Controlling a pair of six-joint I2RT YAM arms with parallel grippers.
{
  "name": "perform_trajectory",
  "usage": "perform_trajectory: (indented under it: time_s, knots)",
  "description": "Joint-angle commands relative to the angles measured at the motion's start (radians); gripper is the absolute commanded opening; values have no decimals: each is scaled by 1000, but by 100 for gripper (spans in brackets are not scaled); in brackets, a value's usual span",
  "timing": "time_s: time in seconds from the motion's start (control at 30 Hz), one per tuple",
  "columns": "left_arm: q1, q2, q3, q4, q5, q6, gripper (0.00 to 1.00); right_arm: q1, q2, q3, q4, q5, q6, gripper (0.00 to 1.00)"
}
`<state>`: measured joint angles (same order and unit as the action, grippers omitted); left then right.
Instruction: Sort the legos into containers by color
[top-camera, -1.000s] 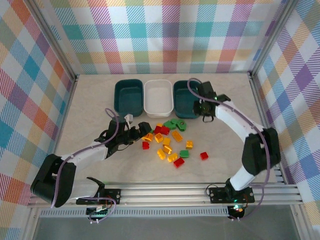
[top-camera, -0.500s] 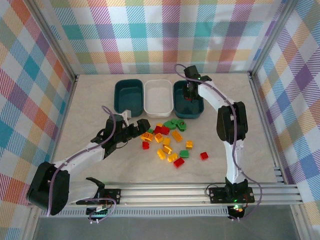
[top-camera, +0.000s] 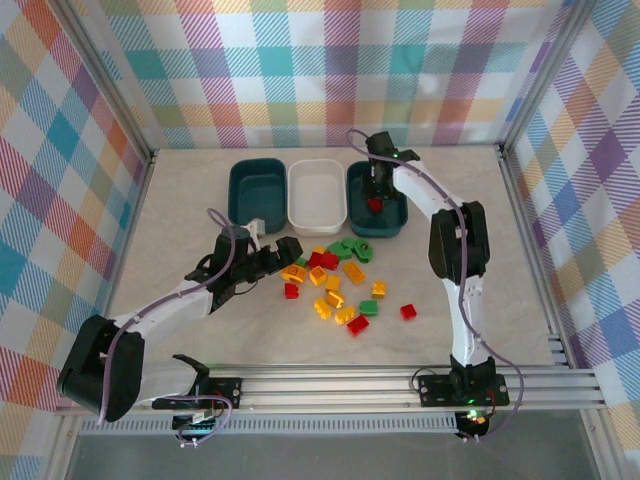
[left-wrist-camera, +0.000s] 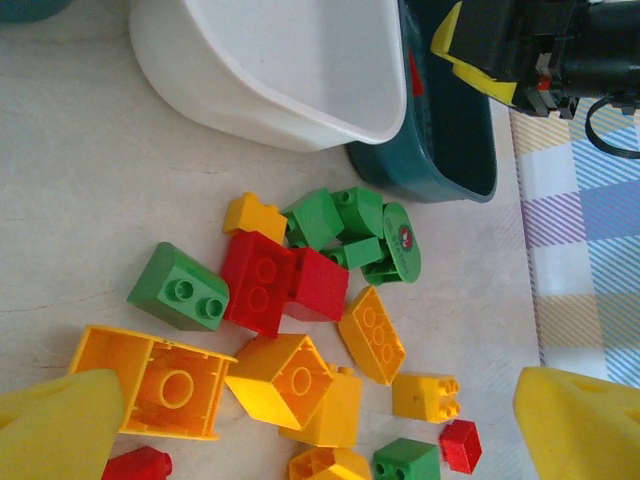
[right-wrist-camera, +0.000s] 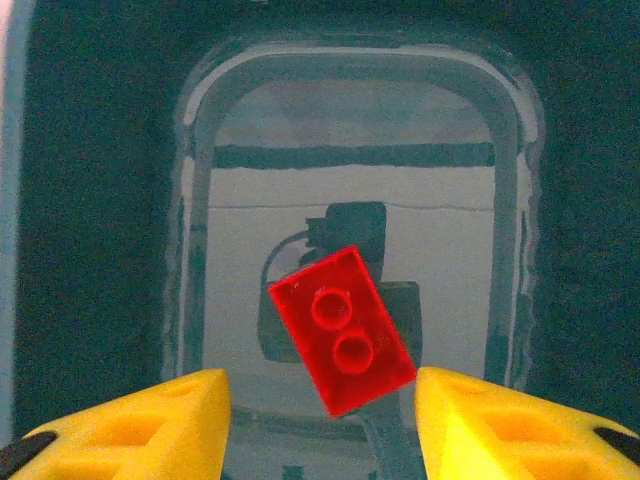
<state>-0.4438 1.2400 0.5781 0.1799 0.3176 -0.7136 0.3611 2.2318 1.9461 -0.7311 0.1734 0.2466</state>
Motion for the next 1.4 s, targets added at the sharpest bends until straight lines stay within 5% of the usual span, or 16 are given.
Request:
perform_trajectory:
  time_s: [0.0,0.2,0.33,0.43,0.93,1.1,1.37]
  knots:
    - [-7,14,21,29,41,1,100,12,-200,-94,56,-4,19,52]
    - [-36,31,30,7,28,20,100,95,-530,-548,127,38,135,60]
    - [-173,46,113,-143,-104,162,100,154,-723,-845,182,-63,257,63]
    - [-213,39,89,-72,-125,146,100,204,-820,-952,165,-61,317,66]
    - [-213,6,53,-55,-155,105,100,289,-738,-1081,203,-46,376,65]
    - [-213,-32,45,-92,-189,119,100,289,-670,-1068,210,-9,373,56]
    - [-201,-43,45,-107,-209,130,100,289,-690,-1070,212,35,366,28]
